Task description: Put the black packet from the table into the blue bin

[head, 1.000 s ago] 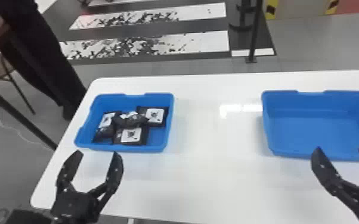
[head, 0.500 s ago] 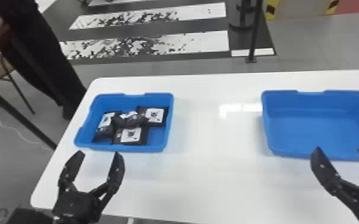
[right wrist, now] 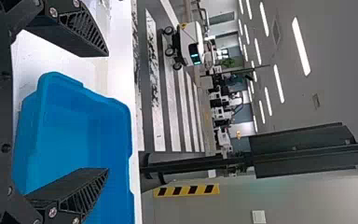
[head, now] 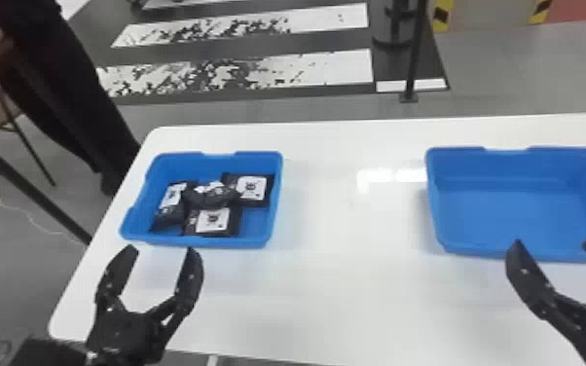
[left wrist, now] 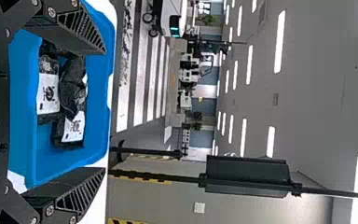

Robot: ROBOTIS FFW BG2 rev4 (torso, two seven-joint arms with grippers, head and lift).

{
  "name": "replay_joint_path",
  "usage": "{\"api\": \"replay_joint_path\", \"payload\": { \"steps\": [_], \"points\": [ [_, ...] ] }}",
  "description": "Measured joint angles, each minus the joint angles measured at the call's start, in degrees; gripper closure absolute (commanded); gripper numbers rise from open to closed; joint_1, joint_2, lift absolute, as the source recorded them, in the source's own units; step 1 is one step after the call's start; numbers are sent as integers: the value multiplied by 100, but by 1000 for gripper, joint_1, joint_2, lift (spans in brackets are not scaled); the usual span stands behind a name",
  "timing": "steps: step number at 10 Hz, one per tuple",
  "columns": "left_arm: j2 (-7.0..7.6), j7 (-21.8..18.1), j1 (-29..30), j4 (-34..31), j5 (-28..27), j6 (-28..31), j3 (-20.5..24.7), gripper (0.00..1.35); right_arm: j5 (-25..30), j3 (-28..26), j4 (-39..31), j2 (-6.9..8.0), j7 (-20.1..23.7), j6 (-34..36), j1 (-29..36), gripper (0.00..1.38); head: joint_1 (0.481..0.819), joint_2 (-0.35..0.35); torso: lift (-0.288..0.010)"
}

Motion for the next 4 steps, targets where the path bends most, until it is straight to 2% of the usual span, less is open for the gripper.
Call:
{"api": "replay_joint_path", "payload": {
  "steps": [4],
  "points": [
    [0,9,-3,0,1,-14,-18,148,-4,0,14,0,0,0,0,136,695,168,-110]
  ]
}}
